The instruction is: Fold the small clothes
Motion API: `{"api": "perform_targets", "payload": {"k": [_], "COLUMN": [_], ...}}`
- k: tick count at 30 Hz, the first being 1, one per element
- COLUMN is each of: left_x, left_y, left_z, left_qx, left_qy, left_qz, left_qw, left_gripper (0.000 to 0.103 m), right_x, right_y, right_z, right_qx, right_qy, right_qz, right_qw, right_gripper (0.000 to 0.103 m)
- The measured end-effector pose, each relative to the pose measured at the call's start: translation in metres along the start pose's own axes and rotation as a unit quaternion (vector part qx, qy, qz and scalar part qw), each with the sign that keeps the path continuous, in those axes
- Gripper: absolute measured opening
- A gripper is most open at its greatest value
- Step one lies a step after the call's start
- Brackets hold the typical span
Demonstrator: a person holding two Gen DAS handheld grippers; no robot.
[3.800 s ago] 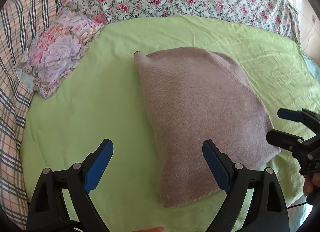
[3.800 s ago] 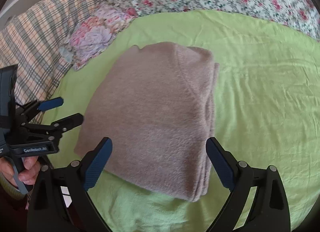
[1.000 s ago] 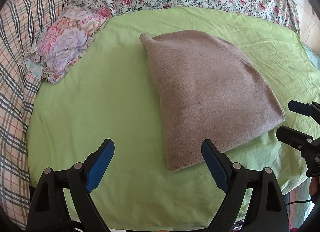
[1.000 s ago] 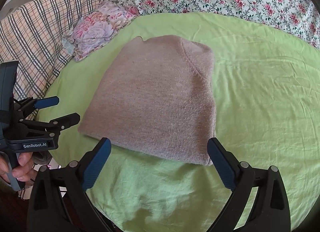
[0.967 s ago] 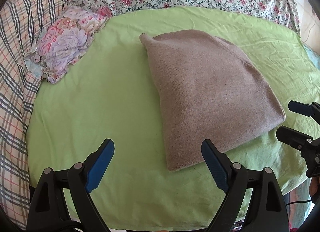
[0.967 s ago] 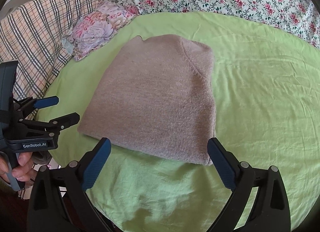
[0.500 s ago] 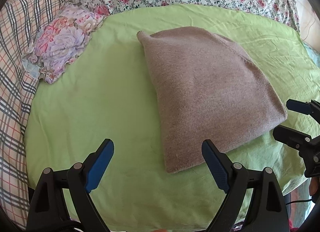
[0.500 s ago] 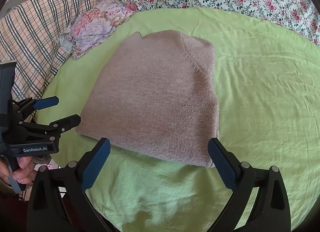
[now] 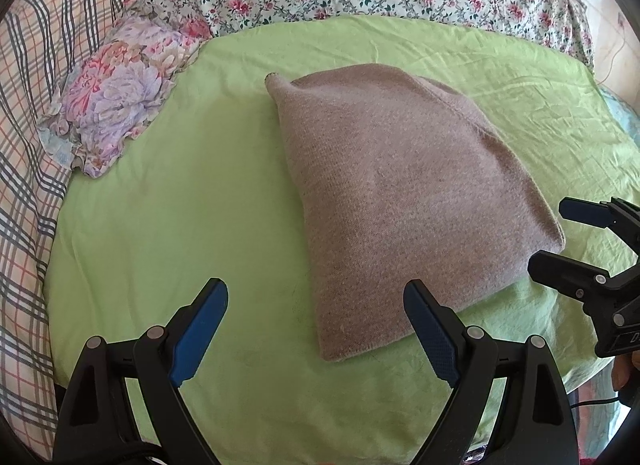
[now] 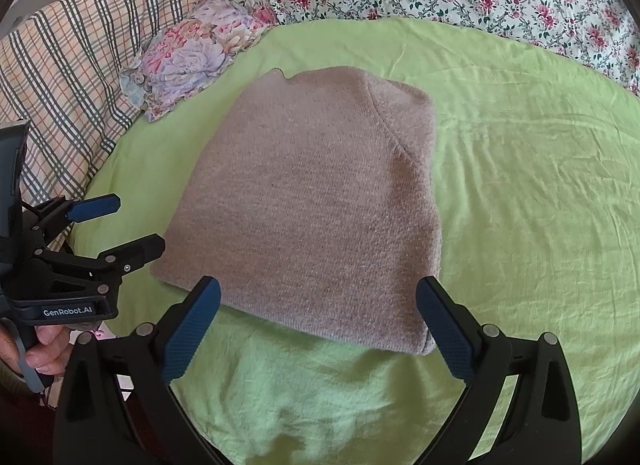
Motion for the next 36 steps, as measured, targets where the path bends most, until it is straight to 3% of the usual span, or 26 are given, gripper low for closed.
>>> {"api": "perform_targets", "payload": {"k": [36], "left_x": [0.007], "left_y": [0.007], "left_z": [0.013], "left_qx": [-0.005], "left_qy": [0.010], "left_qz": [-0.006], "left_qw": [0.9999], "left_gripper": [0.091], "right_x": [0.005], "right_y": [0.009], "right_z": [0.015], "right_qx": [-0.011], "right_qy": [-0.008], "right_qz": [0.001], "right_qw": [1.000], "right_gripper": [0.099]}}
Point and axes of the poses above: each gripper's, at about its wrist camera, not at the fingertips, and y roughly the way its jaws point, x to its right, z to its top, the point moved 6 cm from there along y, roughly the way its jaws point, and after that the axes turned 6 degrees about z, right-handed, at the moved point
